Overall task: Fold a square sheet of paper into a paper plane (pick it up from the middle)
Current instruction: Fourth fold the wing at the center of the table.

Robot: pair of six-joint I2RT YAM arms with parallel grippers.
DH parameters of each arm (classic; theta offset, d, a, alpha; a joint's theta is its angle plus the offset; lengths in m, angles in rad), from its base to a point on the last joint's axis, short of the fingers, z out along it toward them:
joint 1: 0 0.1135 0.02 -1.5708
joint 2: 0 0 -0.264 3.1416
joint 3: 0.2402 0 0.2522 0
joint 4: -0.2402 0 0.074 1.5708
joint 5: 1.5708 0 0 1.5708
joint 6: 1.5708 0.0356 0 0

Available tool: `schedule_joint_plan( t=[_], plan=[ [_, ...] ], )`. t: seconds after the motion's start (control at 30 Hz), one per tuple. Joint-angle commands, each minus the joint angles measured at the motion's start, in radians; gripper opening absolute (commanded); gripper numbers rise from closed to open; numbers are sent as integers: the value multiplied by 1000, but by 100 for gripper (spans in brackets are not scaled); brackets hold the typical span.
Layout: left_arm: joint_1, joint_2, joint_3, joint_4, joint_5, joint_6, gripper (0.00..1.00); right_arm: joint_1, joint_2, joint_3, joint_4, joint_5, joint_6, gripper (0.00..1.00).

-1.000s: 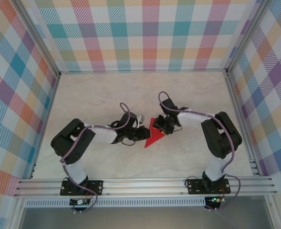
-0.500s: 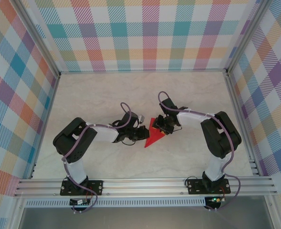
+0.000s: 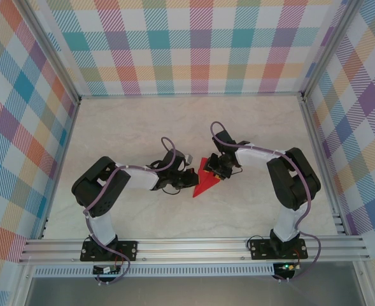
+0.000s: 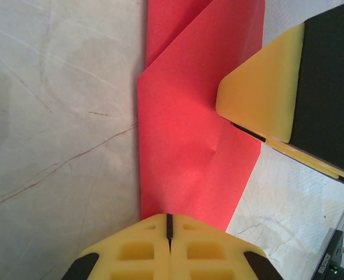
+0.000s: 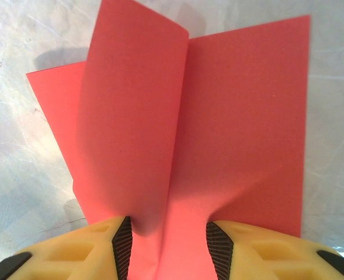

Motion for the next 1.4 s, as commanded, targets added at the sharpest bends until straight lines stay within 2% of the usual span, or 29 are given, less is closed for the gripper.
schedule_joint_plan(
  t=[0.0, 0.23, 0.7, 0.97, 1.23, 1.37],
  plan=[
    [-6, 19, 18, -17, 0, 12, 4, 1, 105, -51, -66, 100, 10, 42],
    [-6, 29, 19, -16, 8, 12, 4, 1, 110, -51, -76, 108, 14, 37],
    [-6, 47, 21, -59, 0, 20, 1, 1, 88, -47, -61, 79, 5, 38],
    [-7, 81, 26, -110, 21, 52, 0, 2, -26, -35, -34, 59, -31, 39],
    [-6, 100, 31, -149, 28, 75, 0, 1, -184, -89, 90, -8, -87, 41],
    [-6, 101, 36, -159, 25, 77, 0, 1, -201, -131, 135, -67, -111, 37]
  ],
)
